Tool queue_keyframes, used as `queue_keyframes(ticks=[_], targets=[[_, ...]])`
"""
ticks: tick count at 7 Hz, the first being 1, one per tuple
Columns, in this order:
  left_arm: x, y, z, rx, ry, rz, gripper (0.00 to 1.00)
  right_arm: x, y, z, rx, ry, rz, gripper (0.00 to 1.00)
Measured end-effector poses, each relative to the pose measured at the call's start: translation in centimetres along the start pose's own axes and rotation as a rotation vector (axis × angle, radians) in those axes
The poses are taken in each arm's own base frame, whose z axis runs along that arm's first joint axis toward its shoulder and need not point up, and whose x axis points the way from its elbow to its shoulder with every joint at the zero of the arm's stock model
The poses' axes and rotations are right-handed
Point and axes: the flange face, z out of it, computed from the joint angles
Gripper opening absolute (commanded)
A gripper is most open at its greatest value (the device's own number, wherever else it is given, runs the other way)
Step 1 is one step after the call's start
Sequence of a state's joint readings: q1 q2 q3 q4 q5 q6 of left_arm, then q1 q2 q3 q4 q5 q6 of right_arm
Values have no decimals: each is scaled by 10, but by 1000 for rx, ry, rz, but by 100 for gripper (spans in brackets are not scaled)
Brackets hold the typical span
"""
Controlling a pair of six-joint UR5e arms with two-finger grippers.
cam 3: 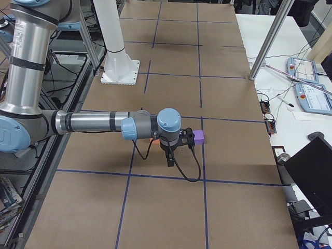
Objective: Place blue block between orange and purple blocks
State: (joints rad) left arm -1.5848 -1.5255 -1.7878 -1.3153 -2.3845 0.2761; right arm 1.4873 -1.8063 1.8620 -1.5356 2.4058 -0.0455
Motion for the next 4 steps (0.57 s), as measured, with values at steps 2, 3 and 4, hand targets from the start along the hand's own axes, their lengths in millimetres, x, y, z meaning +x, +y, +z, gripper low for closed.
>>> queue_keyframes(ticks=[2,3,4], targets=[[-7,-9,4,-15,-22,-6,100,2,0,-4,-7,3,-3,100],[-11,-7,8,-25,-31,-10,100,2,1,-4,-9,3,-12,100],[-13,-8,10,-26,-36,-8,100,2,1,-3,-11,5,-21,100]])
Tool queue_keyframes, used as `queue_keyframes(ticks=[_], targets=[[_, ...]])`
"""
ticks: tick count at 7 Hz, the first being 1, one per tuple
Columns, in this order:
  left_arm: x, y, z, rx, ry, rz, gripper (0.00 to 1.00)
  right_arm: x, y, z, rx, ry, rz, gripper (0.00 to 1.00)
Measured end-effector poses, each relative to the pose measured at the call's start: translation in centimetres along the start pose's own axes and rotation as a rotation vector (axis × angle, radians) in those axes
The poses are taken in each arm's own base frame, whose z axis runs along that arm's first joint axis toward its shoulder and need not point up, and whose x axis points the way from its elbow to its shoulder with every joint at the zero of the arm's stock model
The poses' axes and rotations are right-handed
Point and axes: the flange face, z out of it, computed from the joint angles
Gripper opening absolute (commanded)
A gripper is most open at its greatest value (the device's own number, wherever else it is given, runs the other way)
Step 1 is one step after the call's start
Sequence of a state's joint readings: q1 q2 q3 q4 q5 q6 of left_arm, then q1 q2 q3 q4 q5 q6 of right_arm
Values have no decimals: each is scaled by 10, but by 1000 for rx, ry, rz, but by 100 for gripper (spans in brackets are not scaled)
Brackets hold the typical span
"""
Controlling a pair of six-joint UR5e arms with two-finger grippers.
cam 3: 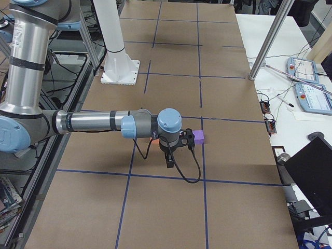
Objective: Place blue block between orange and purple blocks
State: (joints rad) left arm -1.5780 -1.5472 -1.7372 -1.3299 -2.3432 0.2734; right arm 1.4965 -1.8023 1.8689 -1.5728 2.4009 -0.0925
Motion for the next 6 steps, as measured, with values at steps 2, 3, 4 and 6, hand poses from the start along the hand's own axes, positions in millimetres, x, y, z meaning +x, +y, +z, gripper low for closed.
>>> queue_keyframes(ticks=[2,3,4,6], targets=[[-1,-4,1,7,-6,10,100,-1,0,1,-4,7,-10,100],[-1,-5,1,7,-6,10,100,-1,0,2,-7,8,-11,100],[-2,-5,2,6,-6,7,100,-1,0,3,-10,10,-13,100],[-2,-4,2,5,-5,5,100,0,0,6,-19,36,-16,100]])
